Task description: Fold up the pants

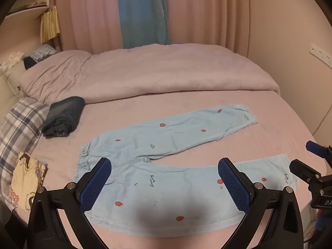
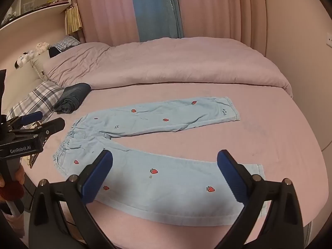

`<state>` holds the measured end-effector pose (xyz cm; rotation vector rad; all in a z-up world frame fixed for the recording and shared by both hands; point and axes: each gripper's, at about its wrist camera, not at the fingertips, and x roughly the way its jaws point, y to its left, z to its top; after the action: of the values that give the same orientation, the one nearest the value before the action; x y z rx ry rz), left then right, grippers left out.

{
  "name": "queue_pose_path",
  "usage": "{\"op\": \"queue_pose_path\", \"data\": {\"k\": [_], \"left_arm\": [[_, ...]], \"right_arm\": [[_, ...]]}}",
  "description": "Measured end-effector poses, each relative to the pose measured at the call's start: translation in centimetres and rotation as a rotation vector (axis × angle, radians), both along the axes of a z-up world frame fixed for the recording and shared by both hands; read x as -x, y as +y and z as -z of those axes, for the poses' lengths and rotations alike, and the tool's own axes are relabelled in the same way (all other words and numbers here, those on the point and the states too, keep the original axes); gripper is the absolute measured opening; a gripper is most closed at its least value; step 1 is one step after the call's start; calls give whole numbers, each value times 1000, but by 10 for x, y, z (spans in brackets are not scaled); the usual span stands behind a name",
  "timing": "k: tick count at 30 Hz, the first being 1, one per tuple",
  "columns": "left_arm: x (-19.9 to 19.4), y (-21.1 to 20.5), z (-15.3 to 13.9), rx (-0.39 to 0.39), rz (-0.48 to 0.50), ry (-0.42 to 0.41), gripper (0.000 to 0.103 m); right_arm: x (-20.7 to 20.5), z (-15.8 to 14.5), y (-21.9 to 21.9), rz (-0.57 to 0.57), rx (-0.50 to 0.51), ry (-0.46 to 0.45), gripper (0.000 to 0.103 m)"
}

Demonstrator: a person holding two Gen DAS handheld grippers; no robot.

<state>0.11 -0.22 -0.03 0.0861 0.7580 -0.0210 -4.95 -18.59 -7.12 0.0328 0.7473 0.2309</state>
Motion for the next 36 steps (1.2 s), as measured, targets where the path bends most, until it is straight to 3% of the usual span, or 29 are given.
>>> {"op": "queue_pose_path", "data": {"k": [15,36], "left_arm": [[-1,11,16,41,0,40,102],[0,20,16,72,2,62,102]], "right_arm": [[-17,3,-5,9,24,20,101],[-3,-1,6,15,49,12,101]]}}
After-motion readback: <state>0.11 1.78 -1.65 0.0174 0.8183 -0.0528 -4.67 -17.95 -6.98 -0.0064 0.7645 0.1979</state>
